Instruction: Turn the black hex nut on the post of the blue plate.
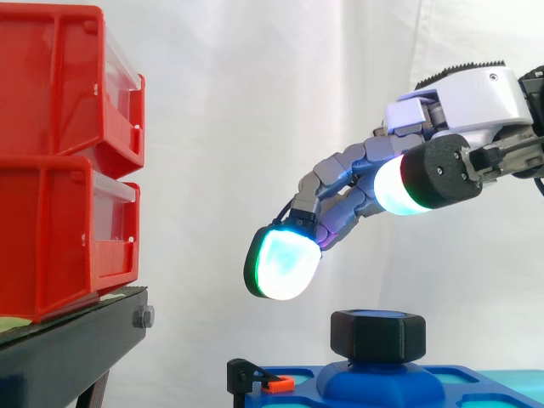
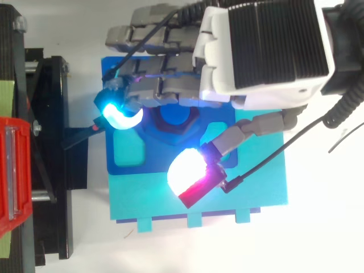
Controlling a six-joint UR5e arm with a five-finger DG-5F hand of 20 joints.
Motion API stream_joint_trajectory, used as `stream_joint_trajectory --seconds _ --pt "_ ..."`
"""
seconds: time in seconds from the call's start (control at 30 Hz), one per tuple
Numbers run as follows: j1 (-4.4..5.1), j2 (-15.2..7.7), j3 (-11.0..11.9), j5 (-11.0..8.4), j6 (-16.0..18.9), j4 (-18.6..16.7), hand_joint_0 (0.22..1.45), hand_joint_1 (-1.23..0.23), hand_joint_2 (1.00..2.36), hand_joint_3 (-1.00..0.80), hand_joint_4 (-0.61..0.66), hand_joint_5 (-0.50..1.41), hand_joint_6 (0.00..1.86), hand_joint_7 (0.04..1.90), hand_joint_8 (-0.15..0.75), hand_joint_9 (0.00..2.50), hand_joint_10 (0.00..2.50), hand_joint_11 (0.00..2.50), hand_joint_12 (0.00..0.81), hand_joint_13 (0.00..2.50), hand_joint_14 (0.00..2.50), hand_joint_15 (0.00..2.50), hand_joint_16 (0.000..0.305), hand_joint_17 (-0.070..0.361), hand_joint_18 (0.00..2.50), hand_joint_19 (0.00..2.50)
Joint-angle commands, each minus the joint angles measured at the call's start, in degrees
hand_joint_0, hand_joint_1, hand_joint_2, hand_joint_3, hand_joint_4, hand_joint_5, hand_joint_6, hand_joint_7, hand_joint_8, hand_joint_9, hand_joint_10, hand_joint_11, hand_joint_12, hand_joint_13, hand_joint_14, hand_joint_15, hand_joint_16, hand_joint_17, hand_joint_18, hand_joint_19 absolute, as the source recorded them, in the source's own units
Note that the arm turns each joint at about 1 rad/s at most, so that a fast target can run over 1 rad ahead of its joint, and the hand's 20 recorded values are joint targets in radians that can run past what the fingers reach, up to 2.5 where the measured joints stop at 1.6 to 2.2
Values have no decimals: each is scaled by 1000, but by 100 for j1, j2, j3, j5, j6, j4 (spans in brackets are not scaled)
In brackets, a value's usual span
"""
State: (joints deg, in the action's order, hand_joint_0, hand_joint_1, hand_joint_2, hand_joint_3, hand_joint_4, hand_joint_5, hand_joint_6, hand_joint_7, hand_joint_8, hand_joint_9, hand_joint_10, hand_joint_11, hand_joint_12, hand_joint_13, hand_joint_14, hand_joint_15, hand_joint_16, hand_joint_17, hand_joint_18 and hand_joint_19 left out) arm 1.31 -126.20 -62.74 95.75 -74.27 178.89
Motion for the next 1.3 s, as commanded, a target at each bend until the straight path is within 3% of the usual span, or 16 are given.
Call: stream_joint_trajectory --seconds 0.0,0.33,0.7,1.27 --pt "28 8 -1 -30 1 138 506 -322 1000 -500 239 -199 502 699 258 425 0 0 296 281 0 2 36 80 162 191" --pt "-95 8 -1 14 1 472 506 -321 1000 -500 242 -199 502 704 259 423 0 0 293 271 0 0 35 80 153 195" --pt "-218 8 -1 84 1 489 506 -319 1000 -500 245 -197 502 708 260 421 0 0 289 264 0 0 34 76 143 194" --pt "-552 8 69 471 1 463 507 -318 1000 -500 245 -197 502 705 259 423 0 0 282 267 0 0 33 74 139 200"
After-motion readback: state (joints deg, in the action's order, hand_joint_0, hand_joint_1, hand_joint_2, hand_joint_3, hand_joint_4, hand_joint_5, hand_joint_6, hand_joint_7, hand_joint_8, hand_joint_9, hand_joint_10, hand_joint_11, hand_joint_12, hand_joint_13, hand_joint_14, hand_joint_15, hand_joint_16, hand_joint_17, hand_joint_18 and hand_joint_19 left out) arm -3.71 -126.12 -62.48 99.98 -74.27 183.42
